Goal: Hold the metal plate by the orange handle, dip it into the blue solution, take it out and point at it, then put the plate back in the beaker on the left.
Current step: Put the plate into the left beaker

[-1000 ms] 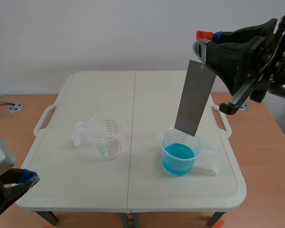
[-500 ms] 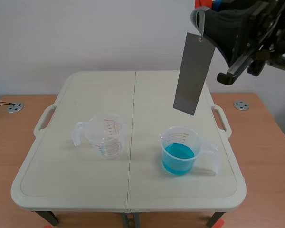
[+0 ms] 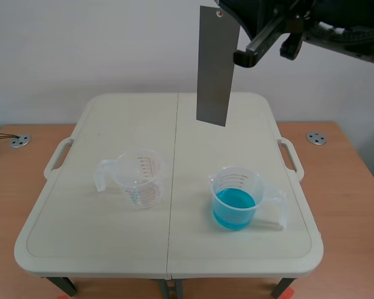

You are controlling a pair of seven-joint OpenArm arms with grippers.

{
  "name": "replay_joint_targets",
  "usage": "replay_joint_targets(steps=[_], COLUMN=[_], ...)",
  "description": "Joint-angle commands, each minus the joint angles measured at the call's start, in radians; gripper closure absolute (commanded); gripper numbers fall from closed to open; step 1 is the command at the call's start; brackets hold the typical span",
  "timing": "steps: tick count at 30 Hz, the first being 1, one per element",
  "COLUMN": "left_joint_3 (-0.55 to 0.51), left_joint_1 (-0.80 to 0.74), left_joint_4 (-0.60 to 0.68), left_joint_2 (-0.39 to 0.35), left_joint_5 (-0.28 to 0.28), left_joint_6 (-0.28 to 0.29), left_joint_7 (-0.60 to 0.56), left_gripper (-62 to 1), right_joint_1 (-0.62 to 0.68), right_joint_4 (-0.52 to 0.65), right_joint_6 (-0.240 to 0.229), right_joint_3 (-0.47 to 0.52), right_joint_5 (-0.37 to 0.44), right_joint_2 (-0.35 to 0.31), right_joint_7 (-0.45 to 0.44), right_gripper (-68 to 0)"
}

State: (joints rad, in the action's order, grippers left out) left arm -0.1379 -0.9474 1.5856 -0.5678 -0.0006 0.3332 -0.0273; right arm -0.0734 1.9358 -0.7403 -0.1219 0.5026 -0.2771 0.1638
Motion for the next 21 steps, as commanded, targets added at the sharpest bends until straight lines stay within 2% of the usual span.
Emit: replay_joint_targets(steps=[1,9,21], left_joint_3=[0.001,0.002,0.002], left_joint_1=[0.000,0.000,0.000], left_joint_4=[0.005,0.005,0.005], left_joint_2=[0.005,0.027,0.052], left_joint_5=[-0.010,-0.010,-0.009], left_joint_6=[-0.002,-0.002,-0.002], left_joint_7=[-0.006,-0.006,-0.006], left_gripper=[-4.1,-4.1,-4.1], right_joint_1=[-0.029,-0.110,-0.228], right_joint_4=[0.018,-0.003,-0.167], right_joint_6=[-0.005,-0.001,0.003], right_joint_3=[-0.016,-0.097,-0.204], right_joint_5=[0.014,0.013,-0.001], right_joint_2=[0.013,0.084,0.156], right_joint_7=[0.000,0.061,0.077], right_gripper=[-1.1,-1.1,-1.1])
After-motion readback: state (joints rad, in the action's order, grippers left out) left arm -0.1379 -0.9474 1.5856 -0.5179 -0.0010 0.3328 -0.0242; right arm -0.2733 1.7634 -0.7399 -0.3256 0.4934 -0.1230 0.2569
